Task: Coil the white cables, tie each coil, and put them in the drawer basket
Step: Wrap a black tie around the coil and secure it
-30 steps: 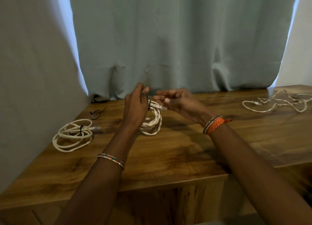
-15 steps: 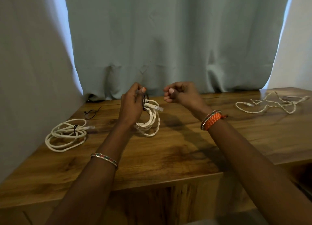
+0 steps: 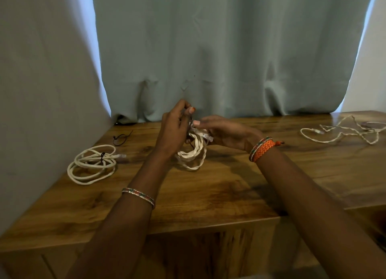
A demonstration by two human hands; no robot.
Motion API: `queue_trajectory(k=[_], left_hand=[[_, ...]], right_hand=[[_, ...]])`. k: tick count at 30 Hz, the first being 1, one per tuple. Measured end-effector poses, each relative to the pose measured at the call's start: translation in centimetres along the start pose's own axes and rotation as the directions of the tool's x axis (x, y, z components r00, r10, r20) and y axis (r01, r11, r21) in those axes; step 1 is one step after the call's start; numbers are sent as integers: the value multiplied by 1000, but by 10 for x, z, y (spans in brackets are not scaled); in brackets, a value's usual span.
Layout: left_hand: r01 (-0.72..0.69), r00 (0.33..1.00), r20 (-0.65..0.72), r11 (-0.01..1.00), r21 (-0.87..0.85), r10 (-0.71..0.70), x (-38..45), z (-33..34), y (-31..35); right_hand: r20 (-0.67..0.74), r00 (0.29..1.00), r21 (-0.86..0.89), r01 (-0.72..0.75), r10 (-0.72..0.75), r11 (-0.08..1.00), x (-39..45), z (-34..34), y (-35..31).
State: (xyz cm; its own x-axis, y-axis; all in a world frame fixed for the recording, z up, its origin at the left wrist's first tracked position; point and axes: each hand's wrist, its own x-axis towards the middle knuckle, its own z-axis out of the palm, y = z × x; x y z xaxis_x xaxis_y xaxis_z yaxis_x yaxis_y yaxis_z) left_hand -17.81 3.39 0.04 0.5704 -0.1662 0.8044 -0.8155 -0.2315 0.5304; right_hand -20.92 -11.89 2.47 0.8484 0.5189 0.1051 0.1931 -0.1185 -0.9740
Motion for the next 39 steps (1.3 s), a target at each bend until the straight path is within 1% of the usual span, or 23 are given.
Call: queue_trajectory(k=[2, 5, 7, 9, 11, 13, 15, 16, 17, 18, 19, 20, 21, 22, 23, 26, 28, 29, 31, 34, 35, 37, 39], left_hand=[[-26, 1000, 8, 999, 30, 26, 0, 2, 1], [-69, 997, 31, 993, 93, 66, 1, 4, 0], [-73, 996, 52, 993, 98, 68, 1, 4, 0], [-81, 995, 66, 990, 118, 73, 1, 3, 1], [-80, 996, 55, 989, 122, 74, 1, 3, 2], [-83, 996, 33, 991, 109, 80, 1, 3, 3], [-97, 995, 5, 989, 114, 97, 1, 2, 5], [-108, 994, -8, 986, 124, 110, 1, 1, 6], [-119, 992, -16, 985, 128, 122, 1, 0, 8], [-126, 991, -20, 984, 123, 130, 2, -1, 9], [-130, 991, -20, 985, 112, 133, 3, -2, 10], [-130, 991, -19, 986, 100, 133, 3, -3, 10], [-128, 991, -16, 988, 90, 130, 4, -3, 10], [-124, 992, -8, 988, 88, 125, 4, -2, 9], [-123, 992, 0, 988, 96, 124, 4, -1, 9], [-121, 993, 3, 985, 123, 122, 4, -1, 7], [-106, 994, -4, 988, 108, 107, 4, -2, 6], [-103, 995, 1, 989, 109, 103, 4, -2, 5], [-102, 995, 32, 986, 131, 99, 3, -2, 4], [-103, 994, 48, 983, 151, 97, 1, -1, 2], [-99, 995, 42, 982, 161, 94, 2, -1, 1], [-92, 996, 26, 979, 182, 88, 2, -1, 0], [-89, 996, 13, 976, 197, 88, 2, -1, -1]], right_hand=[[62, 998, -39, -29, 32, 999, -2, 1, -2], [60, 997, -206, -32, 45, 978, -2, 6, -5], [1, 999, -364, -35, 38, 931, -3, 11, -8], [-115, 993, -507, -42, -19, 861, -2, 15, -9], [-217, 971, -533, -34, -98, 845, 0, 21, -6], [-262, 954, -518, -13, -145, 855, 3, 26, -2], [-237, 964, -441, 7, -124, 898, 2, 28, -1], [-182, 980, -345, 14, -81, 939, 1, 26, -1], [-105, 994, -198, 12, -33, 980, -1, 21, 0], [-16, 1000, -16, -2, 1, 1000, -4, 15, 1], [66, 998, 177, -28, 17, 984, -7, 7, 3], [136, 991, 337, -55, 9, 940, -11, 2, 5], [176, 984, 434, -70, -8, 898, -13, -3, 8], [189, 982, 470, -71, -21, 880, -15, -5, 10], [182, 983, 447, -52, -34, 893, -16, -7, 13], [86, 995, 251, 23, -46, 968, -20, 2, 8], [40, 997, 198, 57, -66, 979, -18, 5, 7], [-5, 998, 181, 67, -67, 981, -16, 6, 7], [-143, 987, 117, 88, -71, 989, -11, 6, 10], [-320, 942, 46, 124, -102, 991, -8, 7, 12], [-350, 931, 48, 132, -107, 990, -9, 6, 12], [-359, 928, 55, 123, -95, 991, -10, 5, 10], [-359, 929, -5, 89, -85, 996, -9, 6, 7]])
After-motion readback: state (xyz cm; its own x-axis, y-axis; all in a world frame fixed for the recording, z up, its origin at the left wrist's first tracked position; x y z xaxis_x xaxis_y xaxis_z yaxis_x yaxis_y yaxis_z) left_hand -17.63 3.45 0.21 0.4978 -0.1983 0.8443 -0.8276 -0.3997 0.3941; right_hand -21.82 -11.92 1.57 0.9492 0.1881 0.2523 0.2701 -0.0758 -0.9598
